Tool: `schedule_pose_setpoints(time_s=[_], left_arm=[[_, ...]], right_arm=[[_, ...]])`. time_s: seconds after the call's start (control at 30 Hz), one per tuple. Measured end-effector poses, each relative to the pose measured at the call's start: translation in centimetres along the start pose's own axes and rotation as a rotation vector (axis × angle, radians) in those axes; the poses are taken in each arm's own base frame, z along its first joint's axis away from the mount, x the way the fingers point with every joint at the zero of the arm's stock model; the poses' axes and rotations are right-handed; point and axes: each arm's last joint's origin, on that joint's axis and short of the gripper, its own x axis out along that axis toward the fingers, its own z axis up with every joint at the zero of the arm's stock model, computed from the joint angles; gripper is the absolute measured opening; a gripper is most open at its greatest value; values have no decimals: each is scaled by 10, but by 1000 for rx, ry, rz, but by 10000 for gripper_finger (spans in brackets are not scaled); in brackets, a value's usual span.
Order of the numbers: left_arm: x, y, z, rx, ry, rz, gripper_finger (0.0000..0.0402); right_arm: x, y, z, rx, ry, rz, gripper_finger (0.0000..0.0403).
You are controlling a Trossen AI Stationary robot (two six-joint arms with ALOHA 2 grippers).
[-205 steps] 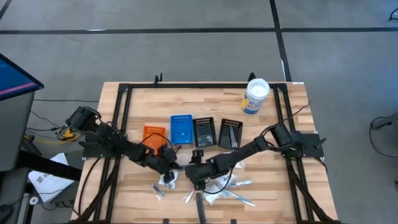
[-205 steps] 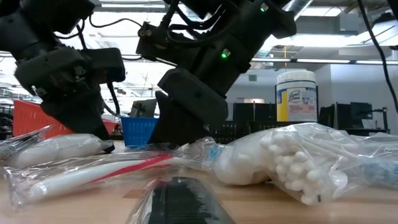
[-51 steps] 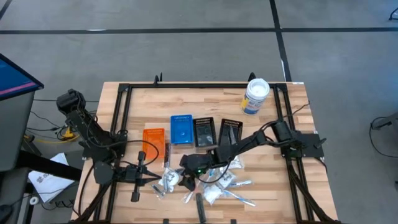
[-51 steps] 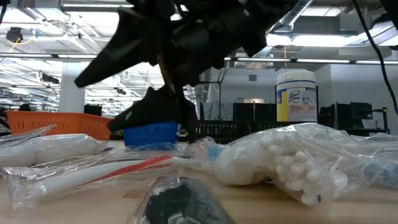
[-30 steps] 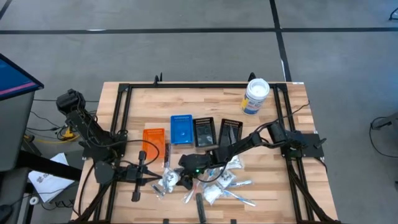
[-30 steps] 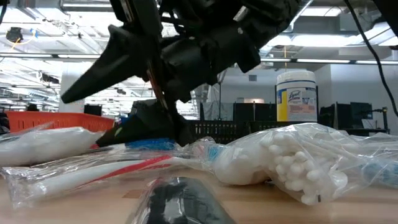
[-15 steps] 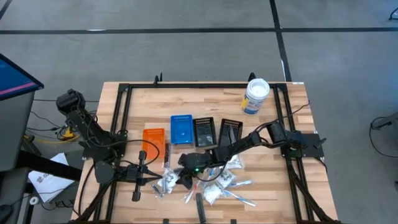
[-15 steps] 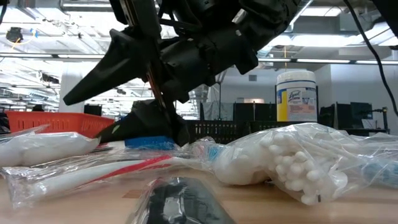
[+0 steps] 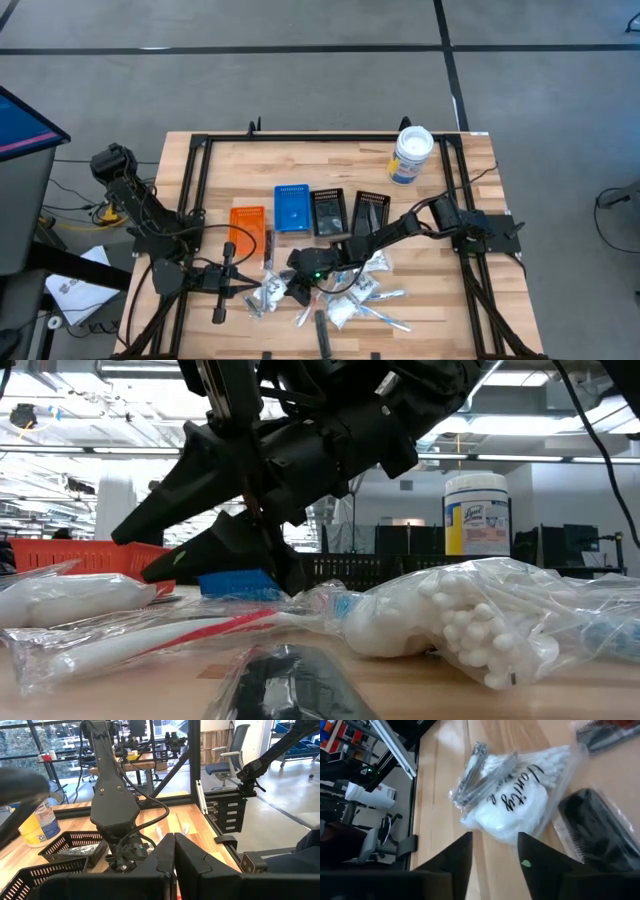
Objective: Pick & Place Travel size toiletries
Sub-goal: Put the black comb into the right black bin
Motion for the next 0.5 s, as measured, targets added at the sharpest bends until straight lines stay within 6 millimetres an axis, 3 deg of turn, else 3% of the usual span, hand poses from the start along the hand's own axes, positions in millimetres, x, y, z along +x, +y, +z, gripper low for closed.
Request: schedule_pose_setpoints(time_s=[0.13,0.23,0.37,0.5], left_arm=[[0,0,0,0,0,0,2],[0,0,-1,1,10,0,2],[4,0,-13,-53,141,-37,2],[17,-3,-18,-96,345,-21,2]], right_arm=[[1,20,4,-190,-61,59,199],[1,37,9,-312,-13,-34,217],[-3,45,9,-399,61,-237,220],[-4,48,7,-424,36,-296,212]])
